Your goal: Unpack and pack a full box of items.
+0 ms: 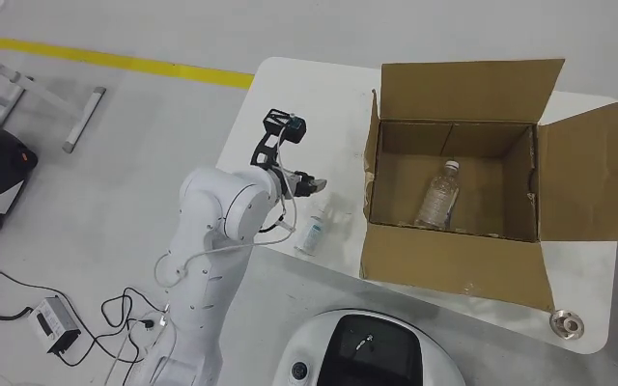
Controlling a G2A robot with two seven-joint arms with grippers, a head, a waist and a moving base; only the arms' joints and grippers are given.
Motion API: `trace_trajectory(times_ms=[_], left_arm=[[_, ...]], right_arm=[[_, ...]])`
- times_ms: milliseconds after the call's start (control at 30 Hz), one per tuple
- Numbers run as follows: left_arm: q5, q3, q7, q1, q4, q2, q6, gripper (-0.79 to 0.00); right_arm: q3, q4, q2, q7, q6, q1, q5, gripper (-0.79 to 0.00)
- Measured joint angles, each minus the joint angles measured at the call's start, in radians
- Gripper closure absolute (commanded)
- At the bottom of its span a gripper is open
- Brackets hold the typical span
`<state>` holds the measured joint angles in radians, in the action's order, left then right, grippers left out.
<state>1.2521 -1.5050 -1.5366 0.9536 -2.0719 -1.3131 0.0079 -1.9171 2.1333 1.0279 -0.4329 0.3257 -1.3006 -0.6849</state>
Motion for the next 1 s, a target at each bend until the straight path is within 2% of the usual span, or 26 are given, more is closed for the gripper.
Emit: trace_trajectory(times_ms=[233, 467, 633, 1000], left_arm=[[-0.117, 0.018, 0.001, 0.124, 0.012, 0.028, 0.007, -0.785], [-0.083, 0.085, 0.001, 0.231, 0.032, 0.077, -0.008, -0.785], [-0.113, 0.115, 0.001, 0.227, 0.04, 0.102, 0.023, -0.785], [-0.1, 0.112, 0.029, 0.233, 0.056, 0.103, 0.038, -0.785]], right_arm=[[0.0, 0.0, 0.0, 0.0, 0.0, 0.0, 0.0, 0.0], [0.0, 0.0, 0.0, 0.0, 0.0, 0.0, 0.0, 0.0], [0.0, 0.0, 0.0, 0.0, 0.0, 0.0, 0.0, 0.0], [0.0, 0.0, 0.0, 0.0, 0.0, 0.0, 0.0, 0.0]])
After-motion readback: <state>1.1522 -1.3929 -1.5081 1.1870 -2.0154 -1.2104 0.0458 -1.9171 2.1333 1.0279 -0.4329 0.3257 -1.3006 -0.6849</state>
